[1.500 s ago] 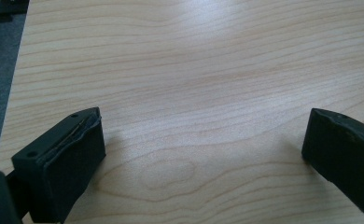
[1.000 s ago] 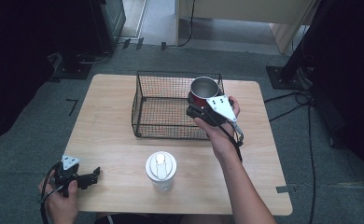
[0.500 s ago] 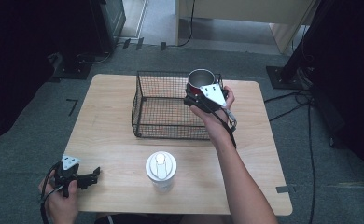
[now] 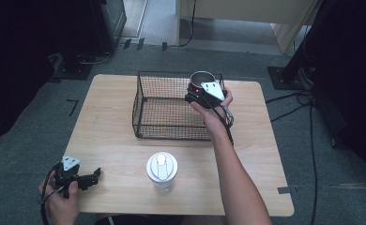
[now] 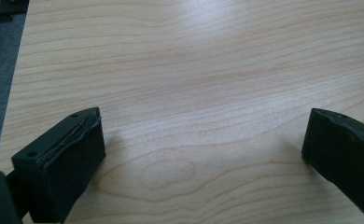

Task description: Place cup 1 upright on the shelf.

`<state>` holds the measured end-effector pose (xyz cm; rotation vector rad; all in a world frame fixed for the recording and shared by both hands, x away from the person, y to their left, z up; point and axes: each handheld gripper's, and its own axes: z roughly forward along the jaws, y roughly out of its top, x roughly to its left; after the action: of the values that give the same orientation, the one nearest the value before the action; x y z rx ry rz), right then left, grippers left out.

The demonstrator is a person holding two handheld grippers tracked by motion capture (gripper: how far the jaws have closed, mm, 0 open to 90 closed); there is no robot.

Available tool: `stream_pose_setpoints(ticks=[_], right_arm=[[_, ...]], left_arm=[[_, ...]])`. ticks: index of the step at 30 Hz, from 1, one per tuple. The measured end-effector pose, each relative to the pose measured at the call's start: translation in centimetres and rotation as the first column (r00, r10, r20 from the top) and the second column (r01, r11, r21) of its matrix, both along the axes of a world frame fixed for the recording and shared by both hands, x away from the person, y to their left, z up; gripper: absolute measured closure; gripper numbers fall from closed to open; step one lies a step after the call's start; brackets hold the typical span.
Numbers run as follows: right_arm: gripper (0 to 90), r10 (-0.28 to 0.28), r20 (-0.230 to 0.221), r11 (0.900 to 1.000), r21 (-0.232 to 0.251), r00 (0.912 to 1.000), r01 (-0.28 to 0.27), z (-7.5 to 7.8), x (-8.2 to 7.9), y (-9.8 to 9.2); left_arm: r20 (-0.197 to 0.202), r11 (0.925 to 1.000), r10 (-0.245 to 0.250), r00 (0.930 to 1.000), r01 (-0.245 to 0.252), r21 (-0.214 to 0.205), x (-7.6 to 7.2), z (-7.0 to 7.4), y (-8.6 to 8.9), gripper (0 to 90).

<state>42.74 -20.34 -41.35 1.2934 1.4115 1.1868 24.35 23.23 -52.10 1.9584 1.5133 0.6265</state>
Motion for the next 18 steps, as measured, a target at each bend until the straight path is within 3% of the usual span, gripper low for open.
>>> stream_pose_setpoints(ticks=[7,14,18], right_arm=[[7.4,0.002,-0.041,0.9997,-0.023,0.9992,-0.003,-0.8,0.9,0.2],[7.3,0.009,-0.124,0.9989,-0.044,0.9923,-0.015,-1.8,1.5,0.4],[7.3,0.002,-0.135,0.9975,-0.069,0.9909,-0.012,-2.1,1.7,0.5]], left_arm=[[-0.001,1.0,0.0,1.0,0.0,0.001,0.0,0.0,0.0,0.0],[-0.001,1.0,0.005,1.0,-0.005,0.001,0.1,0.0,-0.1,0.0],[-0.001,1.0,0.005,1.0,-0.005,0.001,0.1,0.0,-0.1,0.0]])
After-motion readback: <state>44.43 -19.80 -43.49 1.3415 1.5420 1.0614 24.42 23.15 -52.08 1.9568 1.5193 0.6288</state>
